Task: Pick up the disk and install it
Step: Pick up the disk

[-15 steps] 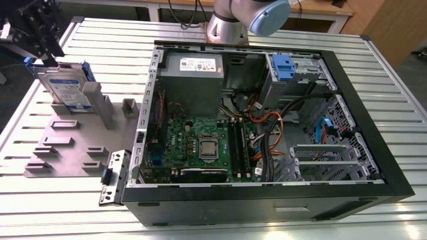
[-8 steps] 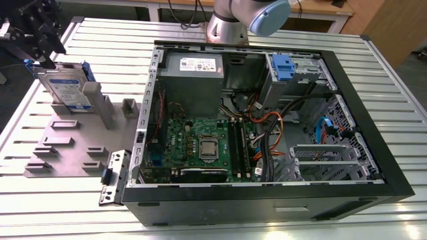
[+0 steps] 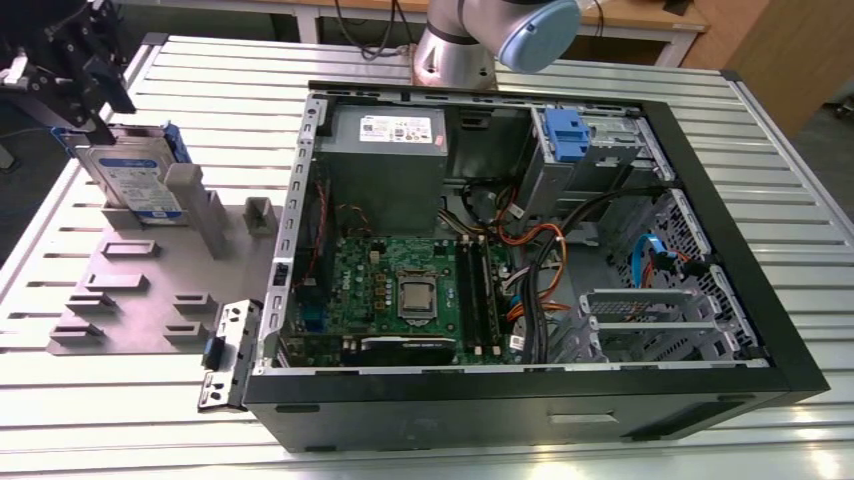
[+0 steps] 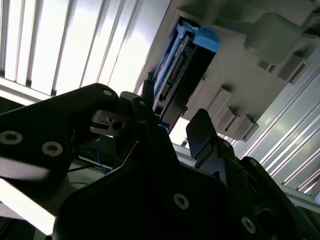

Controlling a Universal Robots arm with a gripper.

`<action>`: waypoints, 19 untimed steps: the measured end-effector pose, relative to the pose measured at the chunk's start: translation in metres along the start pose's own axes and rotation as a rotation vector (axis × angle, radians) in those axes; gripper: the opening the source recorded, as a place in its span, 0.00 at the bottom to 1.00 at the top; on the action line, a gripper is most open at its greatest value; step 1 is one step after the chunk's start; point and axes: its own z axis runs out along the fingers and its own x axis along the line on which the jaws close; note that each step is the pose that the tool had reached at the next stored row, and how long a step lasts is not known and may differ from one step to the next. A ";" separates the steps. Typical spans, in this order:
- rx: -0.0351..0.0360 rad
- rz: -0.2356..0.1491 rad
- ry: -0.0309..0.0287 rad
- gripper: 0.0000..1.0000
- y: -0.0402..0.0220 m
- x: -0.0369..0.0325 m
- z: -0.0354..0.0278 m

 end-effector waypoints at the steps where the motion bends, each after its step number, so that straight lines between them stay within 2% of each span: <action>1: -0.0001 0.000 0.0001 0.53 0.0001 0.0001 0.0018; 5: 0.0000 0.000 0.0000 0.53 0.0001 0.0003 0.0088; 17: -0.0001 0.000 0.0016 0.53 0.0002 0.0007 0.0242; 19: 0.0002 0.000 0.0016 0.53 0.0001 0.0007 0.0248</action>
